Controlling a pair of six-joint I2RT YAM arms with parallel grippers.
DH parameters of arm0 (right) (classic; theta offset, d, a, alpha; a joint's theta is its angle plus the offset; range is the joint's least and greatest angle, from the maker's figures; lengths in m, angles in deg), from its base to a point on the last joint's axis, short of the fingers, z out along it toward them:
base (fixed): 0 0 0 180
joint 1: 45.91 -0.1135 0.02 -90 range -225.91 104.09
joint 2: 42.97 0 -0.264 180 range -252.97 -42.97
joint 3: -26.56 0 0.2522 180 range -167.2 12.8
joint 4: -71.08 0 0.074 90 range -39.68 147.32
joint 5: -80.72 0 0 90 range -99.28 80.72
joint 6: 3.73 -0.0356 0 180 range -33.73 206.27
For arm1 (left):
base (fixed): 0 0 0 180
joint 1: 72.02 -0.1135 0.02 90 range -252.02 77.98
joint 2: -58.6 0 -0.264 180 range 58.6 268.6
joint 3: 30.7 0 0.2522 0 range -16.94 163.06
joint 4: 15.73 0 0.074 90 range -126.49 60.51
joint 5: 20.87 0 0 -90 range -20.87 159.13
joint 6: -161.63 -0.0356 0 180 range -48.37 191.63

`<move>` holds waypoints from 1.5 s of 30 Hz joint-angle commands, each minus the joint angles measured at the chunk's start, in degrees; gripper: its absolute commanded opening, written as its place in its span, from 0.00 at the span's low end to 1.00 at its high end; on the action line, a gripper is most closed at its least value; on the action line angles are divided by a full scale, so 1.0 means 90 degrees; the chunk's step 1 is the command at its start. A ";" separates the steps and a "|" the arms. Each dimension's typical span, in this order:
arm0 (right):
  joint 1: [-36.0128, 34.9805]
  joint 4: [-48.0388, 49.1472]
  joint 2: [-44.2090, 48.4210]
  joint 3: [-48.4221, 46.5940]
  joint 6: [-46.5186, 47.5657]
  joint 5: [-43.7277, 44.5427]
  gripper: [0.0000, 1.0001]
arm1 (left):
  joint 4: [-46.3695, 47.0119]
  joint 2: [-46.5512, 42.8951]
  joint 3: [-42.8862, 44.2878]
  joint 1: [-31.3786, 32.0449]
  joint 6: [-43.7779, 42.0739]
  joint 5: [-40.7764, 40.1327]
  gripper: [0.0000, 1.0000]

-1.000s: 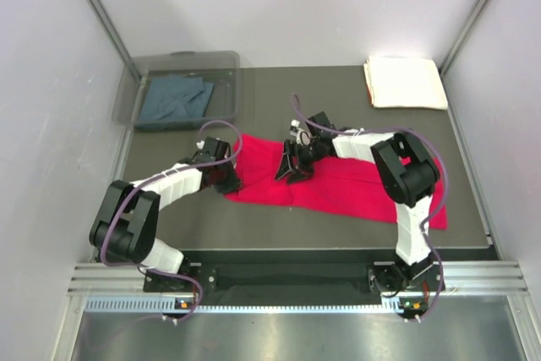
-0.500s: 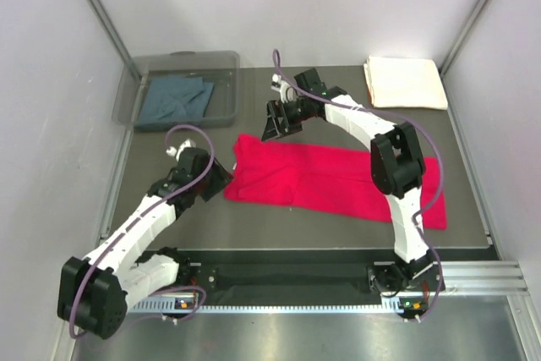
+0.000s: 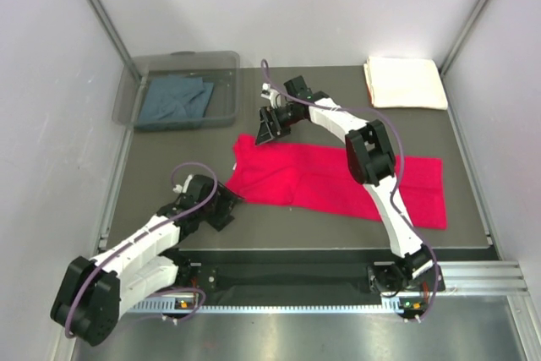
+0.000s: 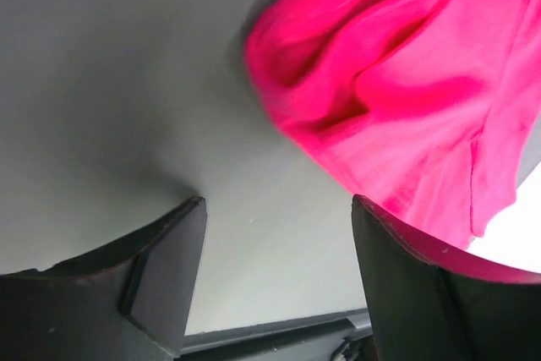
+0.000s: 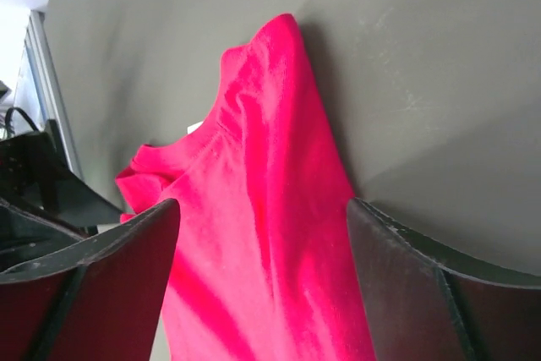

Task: Fold and stack the t-shirts
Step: Fold the tshirt

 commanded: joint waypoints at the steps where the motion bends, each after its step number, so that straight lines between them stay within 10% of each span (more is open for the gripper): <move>1: -0.0177 -0.0215 -0.0206 -0.0133 0.0456 -0.0126 0.77 | 0.0468 0.0103 -0.0271 0.0320 0.0948 -0.0427 0.74; 34: -0.0343 -0.1006 -0.0323 -0.0289 0.1071 0.1174 0.71 | 0.1493 0.1412 -0.0134 0.0478 0.0930 -0.2148 0.35; 45: -0.0510 -0.0499 -0.0265 0.0209 0.0381 0.1201 0.31 | 0.1884 0.1881 0.0509 0.0419 0.0081 -0.2149 0.05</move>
